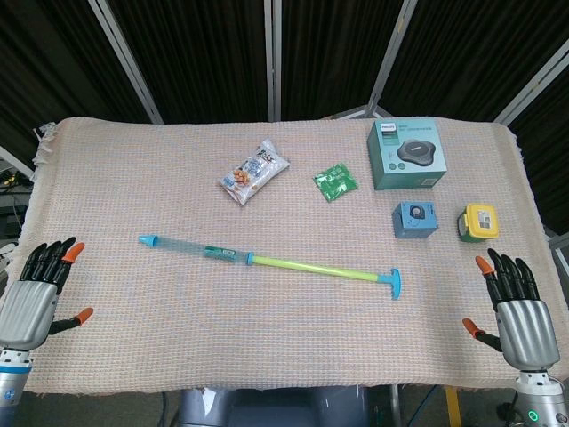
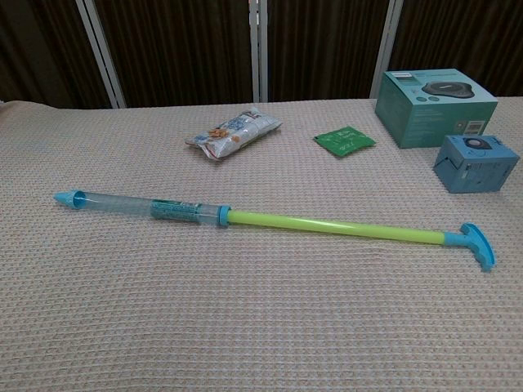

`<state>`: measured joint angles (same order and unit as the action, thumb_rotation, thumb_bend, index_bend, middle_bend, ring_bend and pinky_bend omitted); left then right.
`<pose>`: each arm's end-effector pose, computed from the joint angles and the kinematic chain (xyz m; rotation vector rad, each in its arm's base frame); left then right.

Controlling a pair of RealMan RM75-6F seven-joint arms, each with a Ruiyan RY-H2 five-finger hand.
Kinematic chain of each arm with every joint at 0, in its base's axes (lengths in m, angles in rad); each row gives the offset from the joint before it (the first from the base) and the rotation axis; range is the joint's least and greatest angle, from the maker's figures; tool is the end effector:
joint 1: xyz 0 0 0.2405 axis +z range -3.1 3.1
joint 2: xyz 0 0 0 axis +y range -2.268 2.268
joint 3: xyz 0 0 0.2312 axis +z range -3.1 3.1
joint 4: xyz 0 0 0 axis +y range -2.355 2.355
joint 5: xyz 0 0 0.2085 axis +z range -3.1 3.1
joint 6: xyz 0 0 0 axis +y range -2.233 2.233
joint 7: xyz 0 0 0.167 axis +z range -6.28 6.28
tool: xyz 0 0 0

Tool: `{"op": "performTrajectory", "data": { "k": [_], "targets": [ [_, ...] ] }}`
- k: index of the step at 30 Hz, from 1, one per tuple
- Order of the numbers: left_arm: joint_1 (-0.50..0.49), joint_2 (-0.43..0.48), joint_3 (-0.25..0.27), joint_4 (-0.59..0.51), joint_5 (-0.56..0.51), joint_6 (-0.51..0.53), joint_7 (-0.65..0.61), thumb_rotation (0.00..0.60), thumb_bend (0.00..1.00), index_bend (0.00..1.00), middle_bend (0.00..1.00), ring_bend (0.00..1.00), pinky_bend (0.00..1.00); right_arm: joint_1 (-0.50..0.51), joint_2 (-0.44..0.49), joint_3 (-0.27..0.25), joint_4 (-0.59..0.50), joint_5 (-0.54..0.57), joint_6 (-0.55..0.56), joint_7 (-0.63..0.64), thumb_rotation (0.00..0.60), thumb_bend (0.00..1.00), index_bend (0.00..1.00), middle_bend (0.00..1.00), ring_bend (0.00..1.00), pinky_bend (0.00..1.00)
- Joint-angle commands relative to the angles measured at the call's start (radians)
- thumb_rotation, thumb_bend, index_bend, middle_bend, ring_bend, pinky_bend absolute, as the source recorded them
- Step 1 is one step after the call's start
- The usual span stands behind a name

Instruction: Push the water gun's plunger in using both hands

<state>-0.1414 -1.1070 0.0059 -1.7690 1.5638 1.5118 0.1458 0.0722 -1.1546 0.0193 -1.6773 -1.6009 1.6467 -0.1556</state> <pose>-0.2397 0.2012 0.1327 -1.4942 -0.8579 -0.9656 -0.2521 -0.1888 0.1489 1.3902 -0.7345 0.9876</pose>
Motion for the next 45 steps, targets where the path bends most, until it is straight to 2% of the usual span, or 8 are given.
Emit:
{"op": "performTrajectory", "data": {
  "k": [1,7,10,13,15,17,28,45],
  "targets": [
    [0.001,0.000,-0.001,0.001,0.000,-0.002,-0.002,0.600,0.00,0.00,0.00,0.00,0.00,-0.002,-0.001,0.002,-0.001,0.000,-0.003,-0.002,0.600,0.00,0.00,0.00,0.00,0.00],
    [0.001,0.000,-0.003,0.002,-0.001,-0.009,-0.006,0.600,0.00,0.00,0.00,0.00,0.00,0.008,-0.012,-0.001,0.007,0.006,-0.046,-0.011,0.600,0.00,0.00,0.00,0.00,0.00],
    [-0.001,-0.002,-0.006,0.006,0.001,-0.012,-0.002,0.600,0.00,0.00,0.00,0.00,0.00,0.033,-0.020,0.001,0.010,0.008,-0.096,-0.001,0.600,0.00,0.00,0.28,0.24,0.01],
    [-0.006,-0.009,-0.009,0.008,-0.005,-0.025,0.004,0.600,0.00,0.00,0.00,0.00,0.00,0.097,-0.031,0.015,0.023,0.012,-0.198,-0.004,0.600,0.00,0.00,0.78,0.78,0.56],
    [-0.012,-0.016,-0.014,0.011,-0.016,-0.038,0.011,0.600,0.00,0.00,0.00,0.00,0.00,0.155,-0.038,0.036,0.023,0.041,-0.293,-0.016,0.600,0.00,0.01,0.90,0.90,0.90],
    [-0.019,-0.024,-0.019,0.016,-0.029,-0.054,0.024,0.600,0.00,0.00,0.00,0.00,0.00,0.217,-0.051,0.061,0.015,0.091,-0.403,-0.019,0.600,0.00,0.06,0.97,0.97,1.00],
    [-0.046,-0.066,-0.040,0.043,-0.102,-0.122,0.082,0.600,0.00,0.00,0.00,0.00,0.00,0.463,-0.191,0.151,0.092,0.437,-0.801,-0.165,0.600,0.00,0.27,1.00,1.00,1.00],
    [-0.051,-0.076,-0.045,0.059,-0.129,-0.140,0.090,0.600,0.00,0.00,0.00,0.00,0.00,0.554,-0.351,0.147,0.239,0.619,-0.803,-0.283,0.600,0.00,0.47,1.00,1.00,1.00]
  ]
}}
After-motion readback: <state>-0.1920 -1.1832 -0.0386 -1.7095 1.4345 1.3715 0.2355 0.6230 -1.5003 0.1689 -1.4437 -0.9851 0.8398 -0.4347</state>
